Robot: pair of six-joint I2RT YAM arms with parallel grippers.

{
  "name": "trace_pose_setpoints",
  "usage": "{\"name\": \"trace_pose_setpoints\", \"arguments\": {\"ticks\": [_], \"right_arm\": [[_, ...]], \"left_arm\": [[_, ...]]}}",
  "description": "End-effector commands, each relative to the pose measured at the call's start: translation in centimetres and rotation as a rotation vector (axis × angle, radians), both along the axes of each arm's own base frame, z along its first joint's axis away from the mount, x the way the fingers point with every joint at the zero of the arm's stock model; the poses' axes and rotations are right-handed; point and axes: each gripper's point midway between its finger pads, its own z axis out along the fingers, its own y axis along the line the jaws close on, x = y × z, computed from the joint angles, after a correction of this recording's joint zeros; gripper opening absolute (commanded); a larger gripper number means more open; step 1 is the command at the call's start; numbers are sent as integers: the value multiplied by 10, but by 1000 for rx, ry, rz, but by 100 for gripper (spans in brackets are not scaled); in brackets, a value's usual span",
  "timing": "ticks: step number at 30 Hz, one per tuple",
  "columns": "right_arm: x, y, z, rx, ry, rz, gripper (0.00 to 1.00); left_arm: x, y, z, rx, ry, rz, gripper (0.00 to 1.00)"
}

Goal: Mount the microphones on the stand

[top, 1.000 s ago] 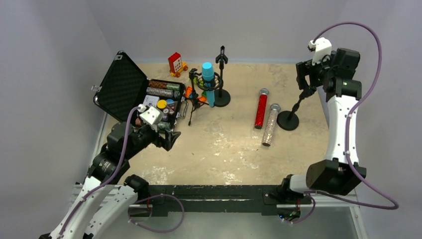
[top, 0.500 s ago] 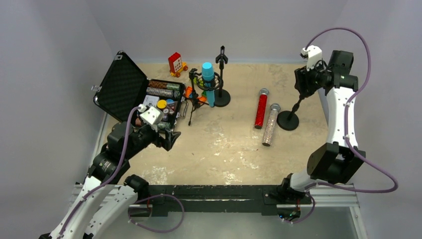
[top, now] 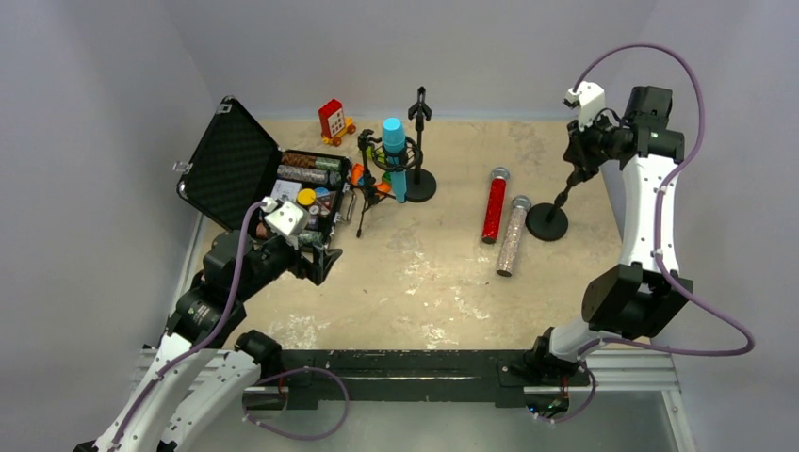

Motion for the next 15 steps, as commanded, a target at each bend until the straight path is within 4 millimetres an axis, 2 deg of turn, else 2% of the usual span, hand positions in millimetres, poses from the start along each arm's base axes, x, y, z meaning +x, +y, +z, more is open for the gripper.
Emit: {"name": "trace_pose_setpoints", "arguments": {"ticks": [1,7,15], "right_arm": [[-4,9,15,4,-29,70,4],[-22,27,17,61,6,134,1],[-50,55,8,123,94,218,0]], "left_arm": [[3,1,0,12,-26,-2,99],[0,-2,2,3,-31,-23,99],[-4,-8,3,-9,-35,-60,99]]}}
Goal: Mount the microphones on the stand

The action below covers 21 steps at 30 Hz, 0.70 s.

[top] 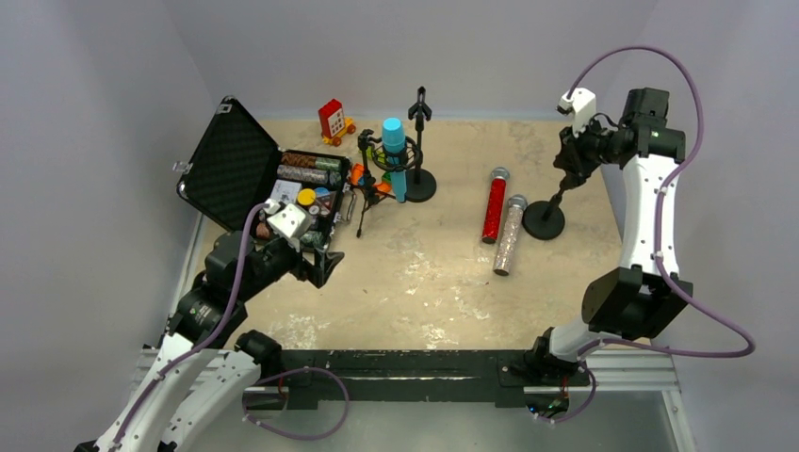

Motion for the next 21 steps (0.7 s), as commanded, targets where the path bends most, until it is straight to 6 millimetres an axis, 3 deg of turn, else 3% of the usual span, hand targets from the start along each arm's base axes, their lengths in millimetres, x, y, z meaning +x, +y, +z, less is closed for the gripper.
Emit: {"name": "trace_pose_setpoints", "arguments": {"ticks": [1,9,21], "right_arm": [[-35,32,8,70,68,81,0],[-56,55,8,90,106,149,0],[-88,117,-3,170,157,375,0]], "left_arm": [[-1,-5,9,-11,-48,-41,99],[-8,-13,13,-31,-57,-101,99],[-18,-22,17,-58,-77,-170,98]]}}
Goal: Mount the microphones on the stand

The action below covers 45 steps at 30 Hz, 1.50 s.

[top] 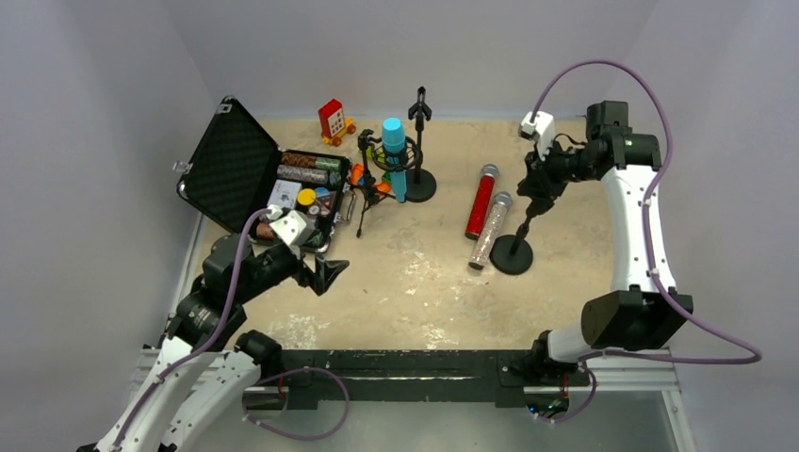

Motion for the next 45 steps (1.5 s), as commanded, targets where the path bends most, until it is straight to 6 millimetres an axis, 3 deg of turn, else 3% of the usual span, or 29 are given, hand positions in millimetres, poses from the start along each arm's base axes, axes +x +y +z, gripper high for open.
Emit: {"name": "trace_pose_setpoints", "arguments": {"ticks": [1,6,13,17,19,20,22,27,29,34,40,42,45], "right_arm": [[-27,37,7,95,22,137,0],[-47,64,3,95,23,268,0],[-67,77,-8,85,10,356,5],[-71,75,-7,74,28,349,17],[-75,76,-5,87,43,362,28],[-76,76,-3,90,42,364,38],[-77,77,1,95,29,366,48],[-74,79,24,110,-48,359,69],[-72,79,36,113,-89,350,72],[-69,79,73,146,-200,333,75],[-86,81,123,331,-308,314,75],[-90,77,130,444,-313,279,75],[-88,62,123,505,-320,168,75]], "left_arm": [[-4,-8,12,-28,-57,-62,98],[-10,-14,13,-39,-61,-110,98],[-17,-21,14,-55,-65,-171,98],[-23,-31,14,-79,-50,-239,98],[-26,-36,14,-96,-29,-272,98],[-27,-40,14,-106,-15,-288,98],[-29,-46,15,-129,11,-321,98],[-34,-58,20,-184,70,-372,98],[-36,-63,20,-187,91,-384,98],[-38,-79,11,-148,121,-389,97],[-23,-105,-4,-74,231,-355,94],[-16,-113,-9,-49,257,-333,94],[-8,-129,-16,-15,285,-317,94]]}}
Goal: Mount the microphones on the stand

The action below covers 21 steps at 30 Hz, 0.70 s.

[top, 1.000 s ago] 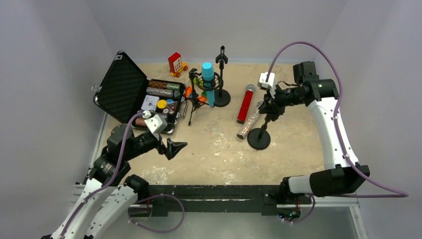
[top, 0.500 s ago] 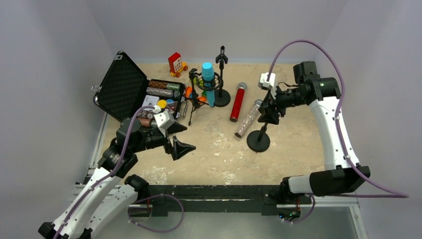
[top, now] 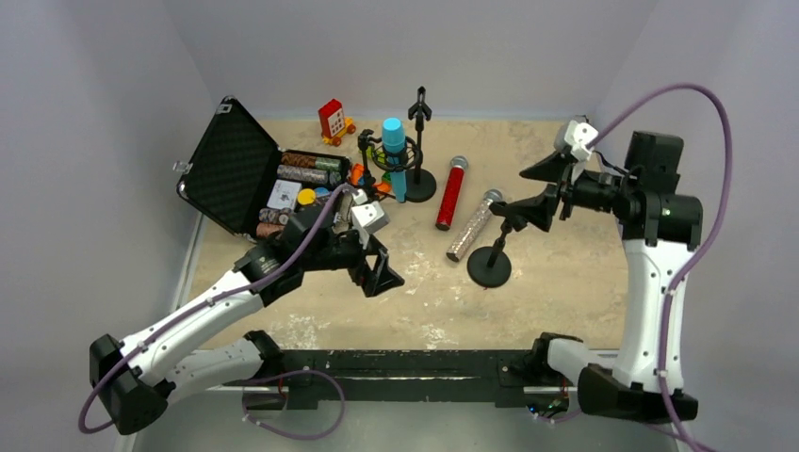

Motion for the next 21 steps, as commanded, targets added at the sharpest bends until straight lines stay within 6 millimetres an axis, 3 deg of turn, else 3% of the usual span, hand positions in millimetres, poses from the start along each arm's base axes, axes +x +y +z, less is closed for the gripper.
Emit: {"name": "trace_pose_setpoints", "arguments": {"ticks": [1,7,11,13,18,21], "right_arm": [[-6,-4,10,184,2,-45,76],[-11,-18,-29,189,11,-106,79],[-22,-27,-30,268,26,-119,78],[-19,-35,-35,270,30,-183,78],[-15,-45,-45,272,23,-246,79],[-17,-48,-45,269,10,-241,79]], "left_arm": [[17,-22,13,8,-15,56,94],[37,-55,5,26,-29,38,93],[66,-75,-23,107,-84,27,93],[78,-86,-35,131,-93,25,93],[101,-110,-55,159,-65,43,92],[101,-122,-50,131,-49,25,91]]}}
